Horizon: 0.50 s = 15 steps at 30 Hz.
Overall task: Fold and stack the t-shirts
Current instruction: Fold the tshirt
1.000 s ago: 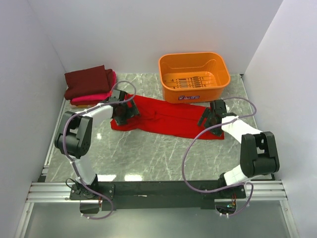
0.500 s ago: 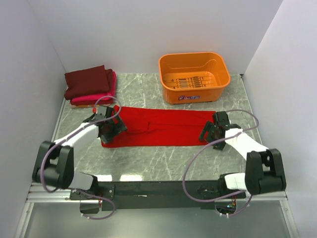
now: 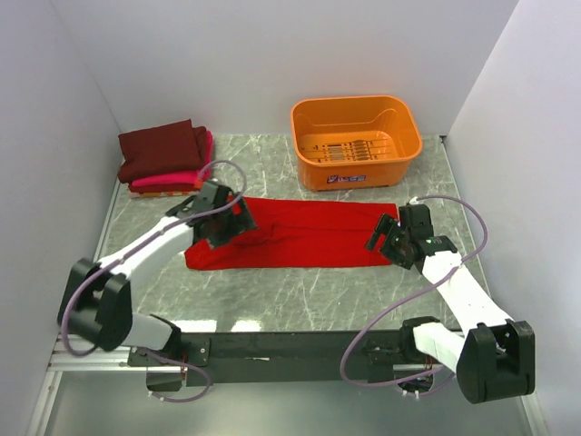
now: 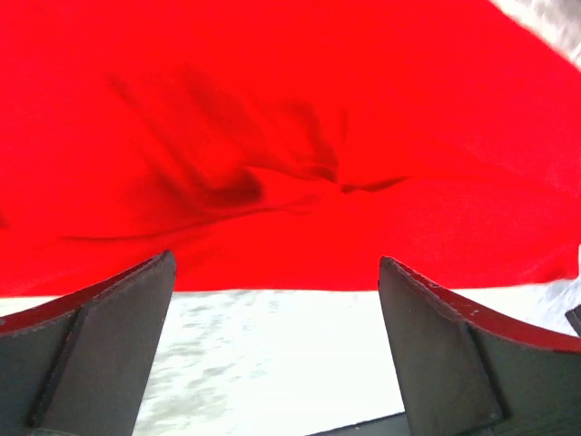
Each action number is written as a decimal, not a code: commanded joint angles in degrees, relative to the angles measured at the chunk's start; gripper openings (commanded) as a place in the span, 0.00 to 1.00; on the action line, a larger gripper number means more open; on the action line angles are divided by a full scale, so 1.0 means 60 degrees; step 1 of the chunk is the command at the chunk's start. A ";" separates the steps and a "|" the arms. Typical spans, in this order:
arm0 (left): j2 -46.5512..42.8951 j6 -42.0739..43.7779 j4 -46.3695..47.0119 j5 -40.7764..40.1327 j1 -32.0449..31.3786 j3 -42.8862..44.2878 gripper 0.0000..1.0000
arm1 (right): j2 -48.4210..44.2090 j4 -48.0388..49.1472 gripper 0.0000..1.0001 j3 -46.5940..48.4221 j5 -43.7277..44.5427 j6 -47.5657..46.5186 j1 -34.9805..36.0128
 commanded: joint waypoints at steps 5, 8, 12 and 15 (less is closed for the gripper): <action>0.1948 -0.0768 -0.0757 -0.1066 -0.0649 0.1273 0.84 | -0.0128 -0.0061 0.89 0.0272 0.0543 -0.0183 0.0063; 0.2535 -0.0914 -0.1094 -0.1609 -0.0913 0.1743 0.74 | -0.0157 -0.0076 0.89 0.0257 0.0617 -0.0197 0.0063; 0.2857 -0.1120 -0.1168 -0.2020 -0.1104 0.2080 0.53 | -0.0231 -0.0032 0.89 0.0228 0.0617 -0.0227 0.0049; 0.3179 -0.1163 -0.1488 -0.2341 -0.1148 0.2402 0.27 | -0.0216 -0.0047 0.89 0.0243 0.0617 -0.0270 0.0078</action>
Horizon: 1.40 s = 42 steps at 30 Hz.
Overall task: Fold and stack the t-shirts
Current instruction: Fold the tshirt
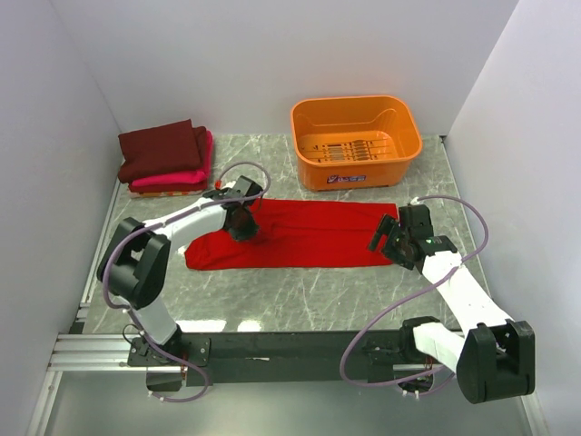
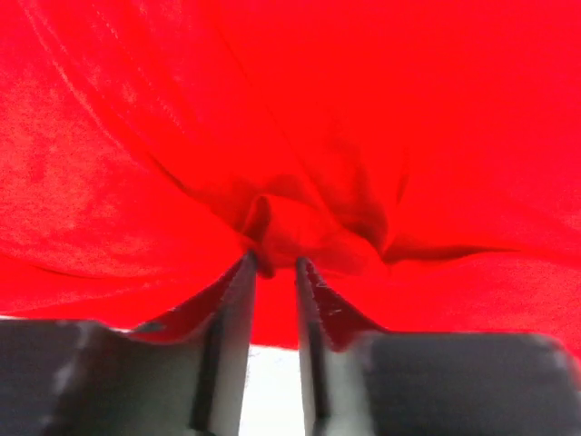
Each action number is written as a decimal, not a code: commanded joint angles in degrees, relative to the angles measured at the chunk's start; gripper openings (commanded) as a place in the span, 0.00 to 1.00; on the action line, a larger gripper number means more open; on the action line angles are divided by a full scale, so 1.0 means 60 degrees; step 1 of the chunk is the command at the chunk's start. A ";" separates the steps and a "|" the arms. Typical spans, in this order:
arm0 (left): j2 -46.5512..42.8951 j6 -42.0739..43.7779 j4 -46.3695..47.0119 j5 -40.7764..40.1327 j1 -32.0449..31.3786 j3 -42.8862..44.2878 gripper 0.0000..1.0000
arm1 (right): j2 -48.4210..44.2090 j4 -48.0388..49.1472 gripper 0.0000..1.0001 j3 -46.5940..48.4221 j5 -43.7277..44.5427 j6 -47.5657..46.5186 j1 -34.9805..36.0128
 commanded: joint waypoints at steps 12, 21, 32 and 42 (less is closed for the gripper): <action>0.0523 0.1292 0.0245 -0.1185 -0.0106 0.1248 0.01 | -0.0231 0.0052 0.88 0.0272 0.0473 -0.0187 0.0063; 0.1562 0.3068 0.0717 0.0107 -0.0515 0.2228 0.01 | -0.0304 -0.0241 0.88 0.0375 0.0751 -0.0187 0.0063; 0.2222 0.3289 0.0481 -0.0435 -0.0824 0.3020 0.10 | -0.0187 -0.0051 0.88 0.0360 0.0634 -0.0202 0.0063; 0.1331 0.2382 0.0891 -0.0758 -0.0809 0.2349 0.99 | 0.0280 0.1763 0.89 0.0331 0.0342 -0.0305 0.0210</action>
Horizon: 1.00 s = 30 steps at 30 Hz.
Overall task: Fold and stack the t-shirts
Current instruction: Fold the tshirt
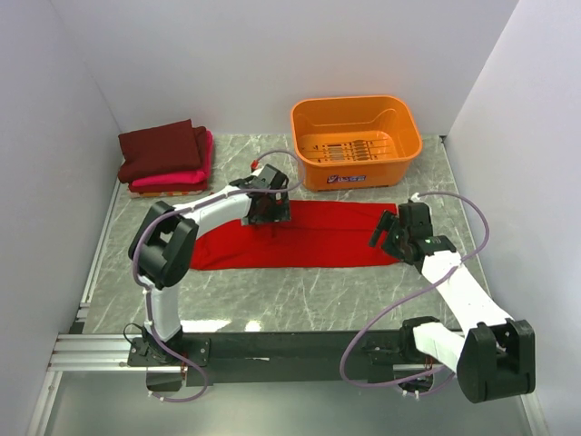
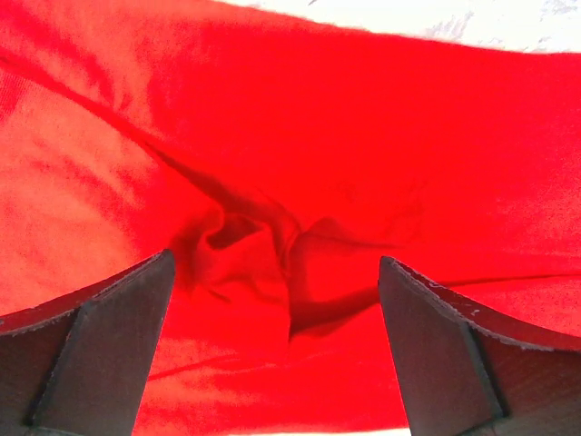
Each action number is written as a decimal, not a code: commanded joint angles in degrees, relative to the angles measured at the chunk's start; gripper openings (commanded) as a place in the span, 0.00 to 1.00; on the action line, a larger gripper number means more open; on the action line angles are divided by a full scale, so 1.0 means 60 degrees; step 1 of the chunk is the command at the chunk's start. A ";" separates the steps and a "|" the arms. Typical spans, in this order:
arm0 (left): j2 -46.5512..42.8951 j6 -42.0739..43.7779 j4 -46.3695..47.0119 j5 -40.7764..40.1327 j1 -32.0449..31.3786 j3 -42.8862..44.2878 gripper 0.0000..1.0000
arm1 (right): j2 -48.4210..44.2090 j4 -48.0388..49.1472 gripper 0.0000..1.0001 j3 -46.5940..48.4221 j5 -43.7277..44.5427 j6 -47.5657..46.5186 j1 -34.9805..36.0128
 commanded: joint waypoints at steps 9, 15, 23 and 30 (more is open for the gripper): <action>-0.2544 -0.0589 0.0878 0.0091 0.0935 -0.2186 0.99 | 0.3927 0.2314 0.89 0.2392 0.0315 -0.0331 0.0305; -0.2459 -0.0531 0.1700 0.1161 0.1991 -0.3023 0.99 | 0.5411 0.2329 0.89 0.3099 0.0124 -0.0214 0.0480; -0.0263 -0.0458 0.1847 0.0985 0.2328 -0.1284 0.99 | 0.6511 0.1319 0.85 0.3451 -0.0769 -0.0419 0.0583; 0.1686 -0.0181 0.1407 0.1117 0.2343 0.0506 0.99 | 0.5284 0.1171 0.84 0.1785 -0.1135 -0.0185 0.0963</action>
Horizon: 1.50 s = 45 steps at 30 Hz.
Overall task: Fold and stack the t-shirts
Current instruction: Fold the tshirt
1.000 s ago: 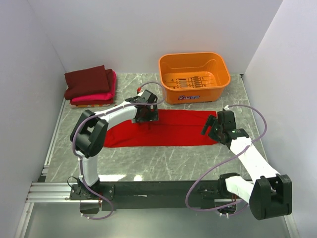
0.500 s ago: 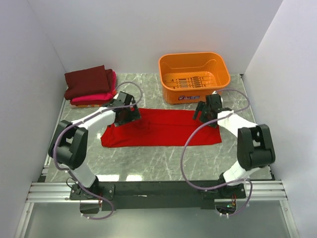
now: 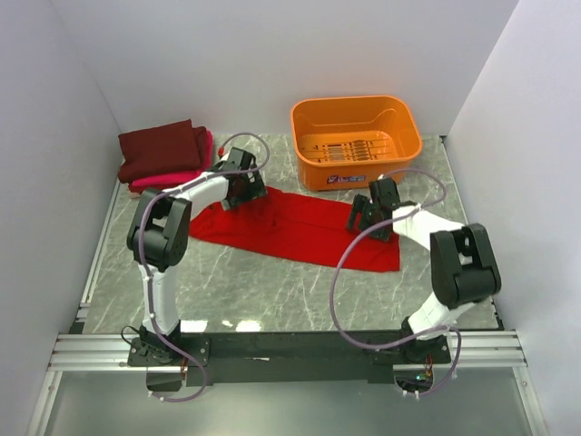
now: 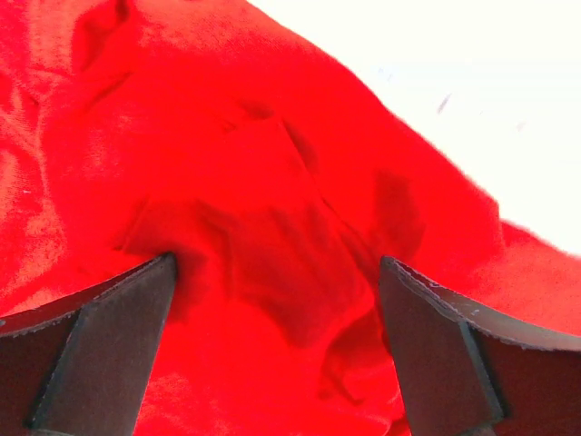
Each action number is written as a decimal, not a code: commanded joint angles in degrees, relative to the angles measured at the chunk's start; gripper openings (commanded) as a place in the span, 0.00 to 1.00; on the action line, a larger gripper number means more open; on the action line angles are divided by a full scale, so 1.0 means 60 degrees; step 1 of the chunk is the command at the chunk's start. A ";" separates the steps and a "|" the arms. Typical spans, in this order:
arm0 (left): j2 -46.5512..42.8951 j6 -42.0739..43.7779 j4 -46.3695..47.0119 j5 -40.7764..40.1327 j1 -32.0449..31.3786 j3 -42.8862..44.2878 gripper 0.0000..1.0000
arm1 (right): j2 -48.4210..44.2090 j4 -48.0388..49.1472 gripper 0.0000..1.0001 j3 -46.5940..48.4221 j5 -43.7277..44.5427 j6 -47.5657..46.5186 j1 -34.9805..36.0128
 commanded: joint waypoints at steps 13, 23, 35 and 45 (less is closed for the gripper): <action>0.3372 0.2034 -0.0639 0.0730 0.0151 0.4138 0.99 | -0.2804 0.0107 0.82 -0.3252 -0.2460 0.2506 0.4800; 0.5464 0.1582 -0.1839 -0.0090 0.0619 0.7786 0.99 | -0.0229 0.0212 0.82 -0.0238 -0.3559 0.1851 0.7234; 0.6464 0.2165 0.0458 0.4096 0.0795 0.8359 0.99 | 0.0331 -0.0185 0.82 0.0734 -0.4204 0.1132 0.8072; 0.6099 0.3046 0.1574 0.5274 0.1015 0.8519 0.99 | 0.0155 -0.0681 0.82 0.1377 -0.3299 0.0869 0.8072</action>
